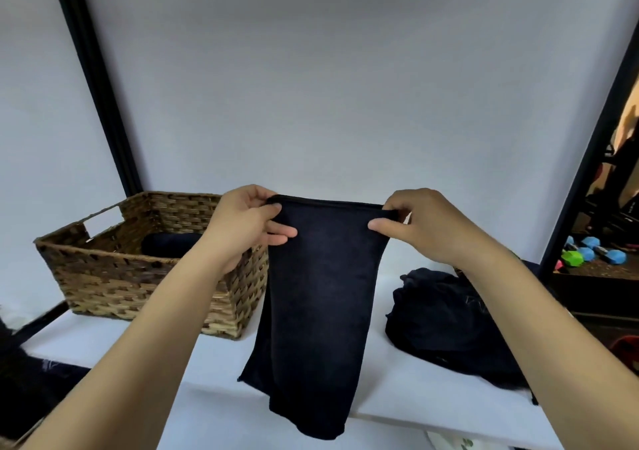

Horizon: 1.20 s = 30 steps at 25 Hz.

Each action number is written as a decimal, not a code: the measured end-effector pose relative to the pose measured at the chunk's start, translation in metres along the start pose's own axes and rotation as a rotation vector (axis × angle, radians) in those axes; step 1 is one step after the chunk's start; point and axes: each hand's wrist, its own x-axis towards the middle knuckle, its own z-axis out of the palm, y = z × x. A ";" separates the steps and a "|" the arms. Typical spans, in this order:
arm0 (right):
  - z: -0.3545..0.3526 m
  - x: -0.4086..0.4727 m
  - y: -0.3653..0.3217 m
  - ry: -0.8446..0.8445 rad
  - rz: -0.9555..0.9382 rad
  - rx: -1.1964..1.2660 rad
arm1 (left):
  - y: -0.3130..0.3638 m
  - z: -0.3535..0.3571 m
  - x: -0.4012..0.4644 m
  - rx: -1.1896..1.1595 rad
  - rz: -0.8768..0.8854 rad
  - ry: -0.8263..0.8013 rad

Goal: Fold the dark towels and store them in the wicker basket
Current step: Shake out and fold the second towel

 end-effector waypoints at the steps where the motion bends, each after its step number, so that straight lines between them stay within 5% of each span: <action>1: -0.005 0.000 0.000 0.031 -0.004 0.038 | 0.002 0.000 -0.001 -0.010 0.020 0.007; 8: -0.020 0.023 -0.008 0.279 -0.029 0.096 | 0.023 0.017 0.021 0.122 0.173 0.049; 15: -0.032 0.032 -0.004 0.225 0.005 -0.049 | 0.031 0.021 0.029 0.228 0.163 0.038; 24: -0.043 0.042 0.001 0.007 0.116 0.217 | 0.040 0.022 0.033 0.107 0.039 -0.057; 27: -0.021 0.058 0.014 0.060 0.223 0.324 | 0.029 0.026 0.053 0.161 -0.077 -0.076; 30: -0.006 0.074 0.019 0.211 0.224 0.441 | 0.034 0.030 0.070 0.153 0.015 -0.032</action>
